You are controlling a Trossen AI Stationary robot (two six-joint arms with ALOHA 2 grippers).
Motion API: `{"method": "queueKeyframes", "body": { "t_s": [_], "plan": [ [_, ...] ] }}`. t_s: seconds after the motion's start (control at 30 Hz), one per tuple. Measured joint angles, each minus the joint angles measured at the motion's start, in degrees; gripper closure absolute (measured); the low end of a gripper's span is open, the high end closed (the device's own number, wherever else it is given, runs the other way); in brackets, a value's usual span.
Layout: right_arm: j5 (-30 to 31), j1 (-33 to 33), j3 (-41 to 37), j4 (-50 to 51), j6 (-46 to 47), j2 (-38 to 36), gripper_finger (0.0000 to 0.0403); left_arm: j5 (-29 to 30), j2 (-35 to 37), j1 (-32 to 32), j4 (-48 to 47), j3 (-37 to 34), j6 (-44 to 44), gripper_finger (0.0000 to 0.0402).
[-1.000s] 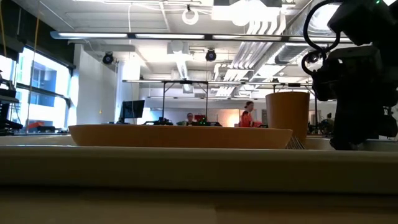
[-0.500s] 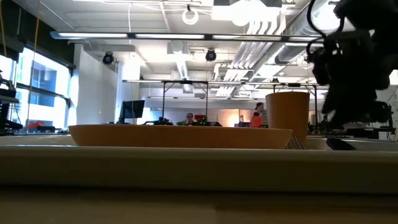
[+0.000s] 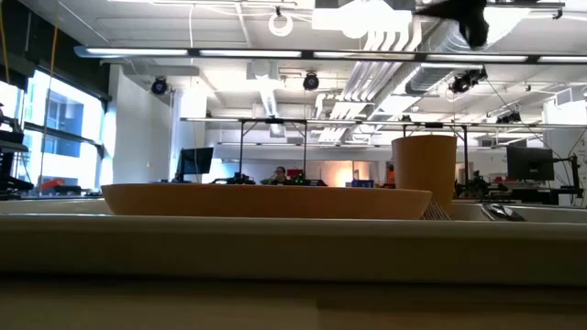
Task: Pick and place plate/cup/fork/spoon on tray
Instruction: Return to Home Position
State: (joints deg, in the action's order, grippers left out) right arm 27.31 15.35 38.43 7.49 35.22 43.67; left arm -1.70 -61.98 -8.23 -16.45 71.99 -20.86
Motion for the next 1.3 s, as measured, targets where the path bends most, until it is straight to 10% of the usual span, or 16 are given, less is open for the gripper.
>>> {"method": "queueKeyframes", "body": {
  "t_s": [0.33, 1.3],
  "plan": [
    [3.72, 0.00, 11.45, 4.01, -17.34, 2.27, 0.0253, 0.00, -0.02, 0.00, 0.07, 0.00, -0.08, 0.0401],
    [0.89, 0.00, 11.85, 7.41, -11.69, 2.50, 0.0253, 3.52, -0.02, 0.04, 2.25, 0.00, -2.40, 0.0402]
  ]
}}
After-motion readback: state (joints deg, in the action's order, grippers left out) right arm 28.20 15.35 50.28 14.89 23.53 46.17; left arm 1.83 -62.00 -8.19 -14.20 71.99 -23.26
